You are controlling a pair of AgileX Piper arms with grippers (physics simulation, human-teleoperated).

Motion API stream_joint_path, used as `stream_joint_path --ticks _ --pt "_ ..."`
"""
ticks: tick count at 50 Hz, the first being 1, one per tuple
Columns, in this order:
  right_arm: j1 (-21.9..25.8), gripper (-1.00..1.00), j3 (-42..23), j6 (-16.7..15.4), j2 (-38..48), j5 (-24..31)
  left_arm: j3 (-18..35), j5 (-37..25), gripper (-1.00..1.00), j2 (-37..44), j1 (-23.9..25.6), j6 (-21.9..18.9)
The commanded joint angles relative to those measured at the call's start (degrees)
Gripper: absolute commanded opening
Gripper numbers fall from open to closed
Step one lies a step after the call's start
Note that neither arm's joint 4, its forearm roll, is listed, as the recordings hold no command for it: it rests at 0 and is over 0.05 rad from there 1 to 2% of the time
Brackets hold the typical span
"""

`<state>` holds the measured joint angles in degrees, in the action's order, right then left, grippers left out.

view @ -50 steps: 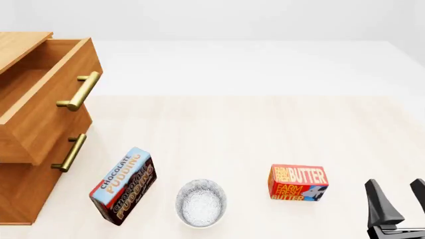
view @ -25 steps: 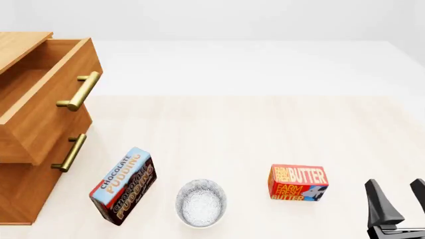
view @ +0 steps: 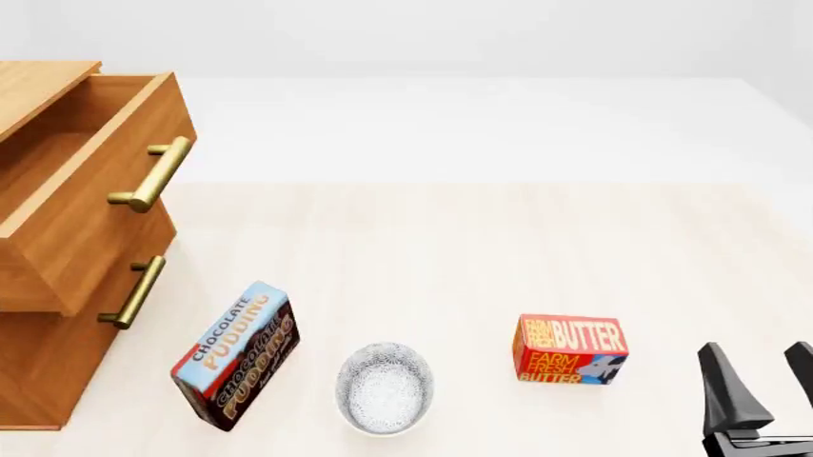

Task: Put the bowl in the top drawer of the cabinet.

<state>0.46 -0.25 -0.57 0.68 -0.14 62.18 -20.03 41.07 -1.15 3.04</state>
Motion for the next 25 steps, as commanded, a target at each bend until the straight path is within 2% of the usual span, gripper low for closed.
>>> stream_joint_path --ticks 1,16,25 --pt "0.00 1.00 0.00 0.01 0.00 0.00 1.06 -0.75 1.00 4.31 -1.83 1.78" --pt "-0.01 1.00 0.00 0.00 0.00 0.00 0.46 -0.77 1.00 7.46 -3.35 3.61" --pt "-0.01 1.00 0.00 0.02 -0.01 0.00 -0.02 -0.27 1.00 10.19 -4.09 6.03"
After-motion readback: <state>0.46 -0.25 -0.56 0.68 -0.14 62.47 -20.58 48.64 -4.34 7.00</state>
